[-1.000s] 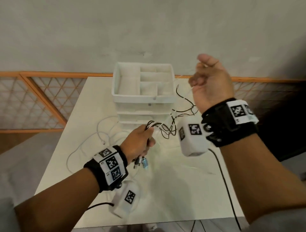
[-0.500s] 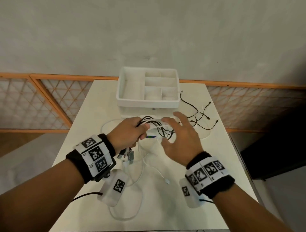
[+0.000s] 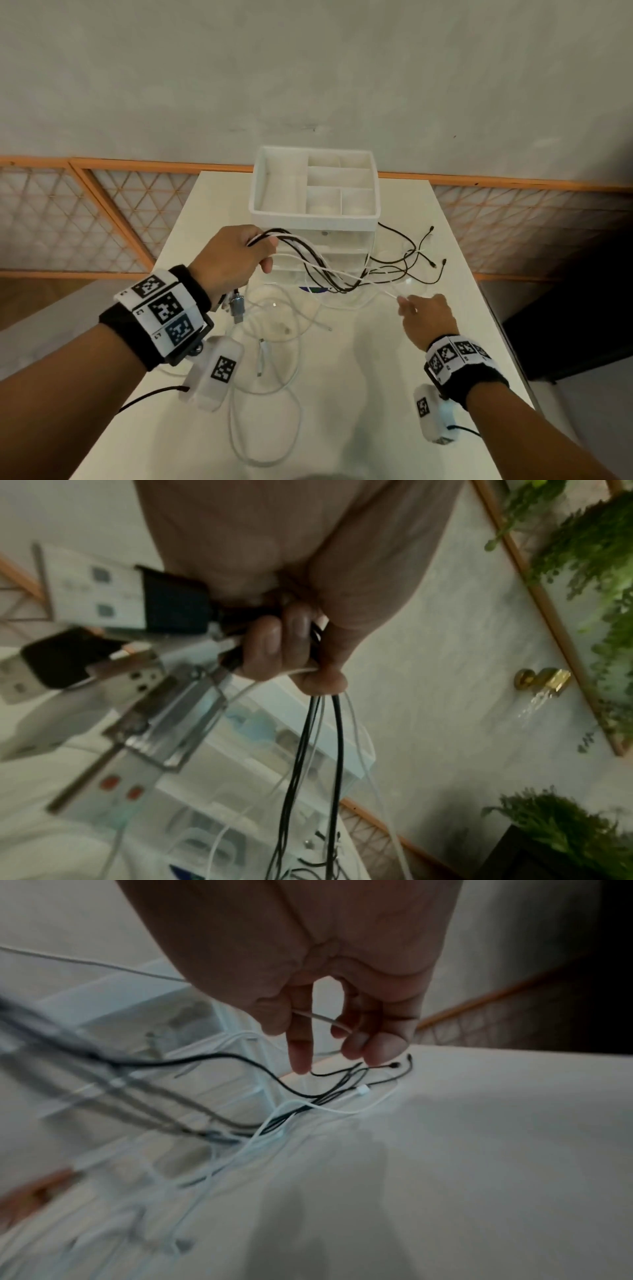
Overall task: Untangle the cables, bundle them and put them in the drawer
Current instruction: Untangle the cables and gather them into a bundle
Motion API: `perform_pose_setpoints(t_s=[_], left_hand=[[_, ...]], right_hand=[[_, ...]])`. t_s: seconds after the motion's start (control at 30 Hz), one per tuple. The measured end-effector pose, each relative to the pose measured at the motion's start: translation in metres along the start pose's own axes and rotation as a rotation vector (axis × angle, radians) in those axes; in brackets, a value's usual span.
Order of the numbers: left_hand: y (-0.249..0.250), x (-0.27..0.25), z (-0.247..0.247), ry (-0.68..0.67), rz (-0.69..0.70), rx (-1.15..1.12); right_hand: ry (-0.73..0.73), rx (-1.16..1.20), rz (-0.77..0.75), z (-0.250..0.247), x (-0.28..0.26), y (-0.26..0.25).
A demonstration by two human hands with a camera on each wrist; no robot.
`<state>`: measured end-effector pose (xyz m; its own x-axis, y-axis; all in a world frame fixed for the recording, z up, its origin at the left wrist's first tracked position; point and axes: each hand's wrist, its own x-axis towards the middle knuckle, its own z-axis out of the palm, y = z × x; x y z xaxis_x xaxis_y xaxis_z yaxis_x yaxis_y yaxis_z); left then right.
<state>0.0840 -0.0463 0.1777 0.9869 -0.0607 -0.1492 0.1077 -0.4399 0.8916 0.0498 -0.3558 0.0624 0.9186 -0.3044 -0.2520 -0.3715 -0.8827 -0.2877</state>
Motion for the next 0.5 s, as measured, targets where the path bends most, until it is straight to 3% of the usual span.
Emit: perform_pose_setpoints(t_s=[0.1, 0.17, 0.27, 0.33, 0.4, 0.5], left_hand=[[-0.012, 0.002, -0.003, 0.005, -0.026, 0.116], [-0.02, 0.002, -0.003, -0.004, -0.057, 0.125], [-0.028, 0.003, -0.001, -0.021, -0.088, 0.123], [-0.033, 0.005, -0.001, -0.037, -0.117, 0.104], [-0.038, 0.006, -0.003, -0.042, -0.144, 0.115], [-0.042, 0.005, -0.008, -0.034, -0.16, 0.094]], right_hand=[[0.101, 0.227, 0.126, -0.012, 0.018, 0.011], [0.268, 0.416, 0.187, -0.028, 0.027, 0.009], [0.563, 0.679, 0.168, -0.046, 0.03, -0.005], [0.668, 0.774, 0.142, -0.048, 0.032, -0.012], [0.623, 0.752, 0.113, -0.041, 0.036, -0.014], [0.245, 0.325, 0.183, -0.024, 0.031, -0.012]])
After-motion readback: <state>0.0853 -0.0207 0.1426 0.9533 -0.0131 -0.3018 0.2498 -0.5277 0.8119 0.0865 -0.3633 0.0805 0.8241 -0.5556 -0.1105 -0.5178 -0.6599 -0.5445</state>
